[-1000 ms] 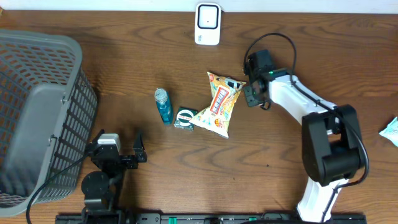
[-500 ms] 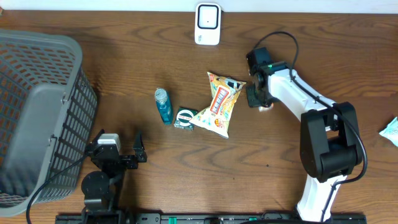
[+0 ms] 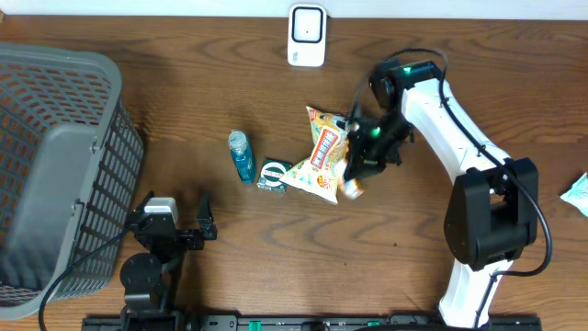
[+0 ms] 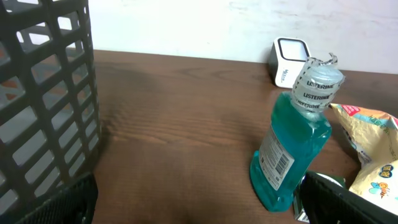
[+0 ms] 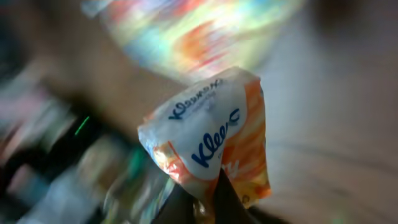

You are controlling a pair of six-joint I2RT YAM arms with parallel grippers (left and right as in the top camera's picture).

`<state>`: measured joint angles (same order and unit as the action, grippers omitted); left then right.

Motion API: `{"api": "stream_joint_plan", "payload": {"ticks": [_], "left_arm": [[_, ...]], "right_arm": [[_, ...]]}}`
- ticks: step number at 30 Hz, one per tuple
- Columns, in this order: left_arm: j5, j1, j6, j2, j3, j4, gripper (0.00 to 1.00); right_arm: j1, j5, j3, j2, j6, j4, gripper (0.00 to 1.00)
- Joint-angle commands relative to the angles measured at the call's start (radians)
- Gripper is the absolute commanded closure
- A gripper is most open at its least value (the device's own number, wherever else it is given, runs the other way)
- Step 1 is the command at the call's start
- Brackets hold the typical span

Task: Scan the item barcode
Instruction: 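Lift the Kleenex box and swing it toward the scanner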

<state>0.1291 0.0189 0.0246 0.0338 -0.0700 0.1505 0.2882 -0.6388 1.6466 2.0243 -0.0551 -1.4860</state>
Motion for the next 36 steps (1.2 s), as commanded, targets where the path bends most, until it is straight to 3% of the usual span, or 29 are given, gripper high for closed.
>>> {"api": "stream_joint_plan", "payload": {"ticks": [1,10,16,21,27,31,36], "left_arm": [[0.013,0.005,-0.013,-0.003,0.016,0.027,0.00],[0.013,0.005,-0.013,-0.003,0.016,0.027,0.00],[0.013,0.005,-0.013,-0.003,0.016,0.027,0.00],[0.013,0.005,-0.013,-0.003,0.016,0.027,0.00],[0.013,0.005,-0.013,-0.003,0.016,0.027,0.00],[0.013,0.005,-0.013,-0.003,0.016,0.027,0.00],[0.013,0.005,-0.013,-0.003,0.016,0.027,0.00]], "right_arm": [[0.001,-0.362,0.006,-0.023,-0.426,-0.061,0.99],[0.002,-0.498,0.006,-0.023,-0.727,-0.142,0.99],[0.002,-0.528,0.005,-0.023,-1.168,-0.216,0.99],[0.006,-0.594,0.005,-0.023,-1.246,-0.216,0.99],[0.019,-0.519,0.005,-0.023,-1.357,-0.216,0.99],[0.019,-0.508,0.005,-0.023,-1.532,-0.211,0.99],[0.030,-0.499,0.006,-0.023,-1.606,-0.068,0.99]]}}
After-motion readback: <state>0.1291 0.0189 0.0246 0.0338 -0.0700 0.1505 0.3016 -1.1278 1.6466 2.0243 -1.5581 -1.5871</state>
